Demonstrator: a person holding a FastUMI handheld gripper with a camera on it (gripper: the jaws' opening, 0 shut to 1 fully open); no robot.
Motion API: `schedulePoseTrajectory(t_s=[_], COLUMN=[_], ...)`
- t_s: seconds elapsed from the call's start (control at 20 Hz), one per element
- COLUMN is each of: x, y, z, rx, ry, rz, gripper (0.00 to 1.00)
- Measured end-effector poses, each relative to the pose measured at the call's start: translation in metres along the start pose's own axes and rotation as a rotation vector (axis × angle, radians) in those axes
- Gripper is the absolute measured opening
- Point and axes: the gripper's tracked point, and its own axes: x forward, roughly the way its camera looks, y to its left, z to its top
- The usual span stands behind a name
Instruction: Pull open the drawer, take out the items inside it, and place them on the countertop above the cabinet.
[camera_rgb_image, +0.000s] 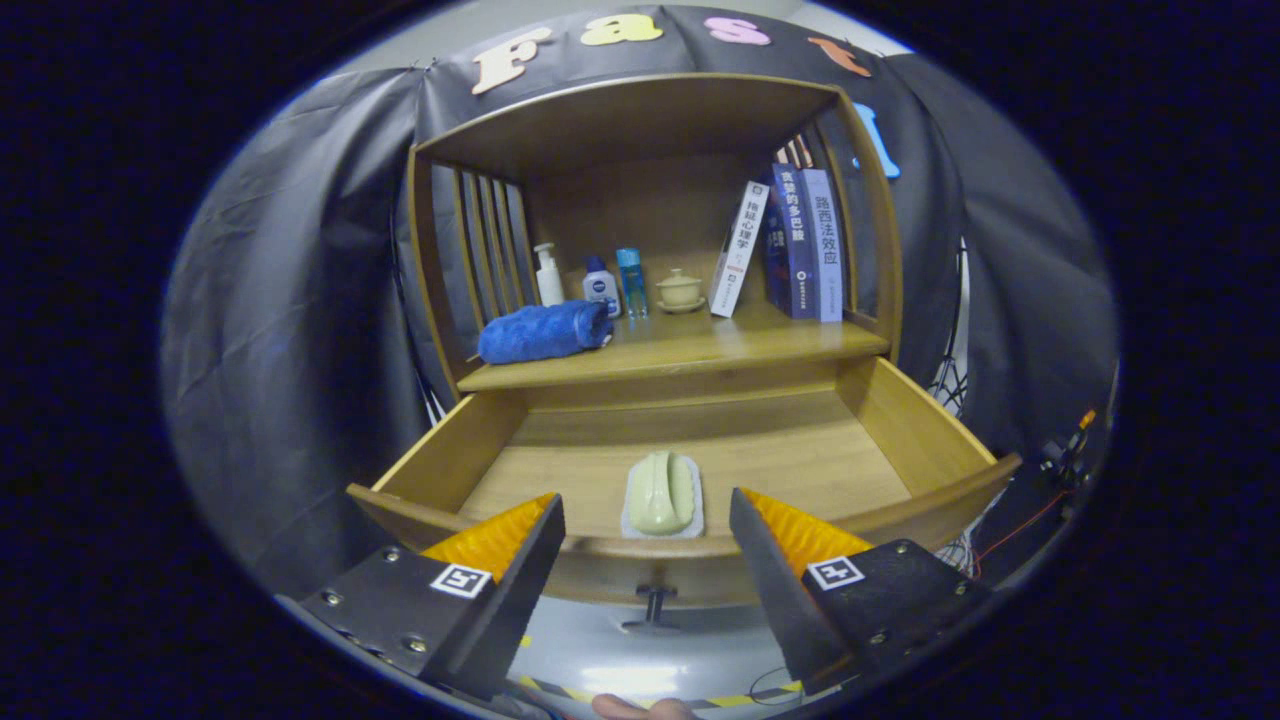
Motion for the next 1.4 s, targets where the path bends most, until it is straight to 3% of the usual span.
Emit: schedulePoseTrajectory(t_s=[0.2,0.3,0.65,0.8,1.0,1.2,1.4], x=[0.049,0.071,0.105,0.111,0.116,0.117,0.108], y=[-0.011,-0.019,-0.012,-0.011,0.008,0.007,0.01], z=[-0.011,-0.004,-0.027,-0.042,-0.058,-0.059,-0.046], rx=[0.035,-0.006,0.069,0.159,0.169,0.094,0.035], ry=[0.089,0.064,0.239,0.363,0.476,0.473,0.395], rz=[-0.06,-0.104,-0.097,-0.109,-0.035,-0.033,-0.019], gripper=[0.99,0.98,1.0,0.83,0.82,0.2,0.19])
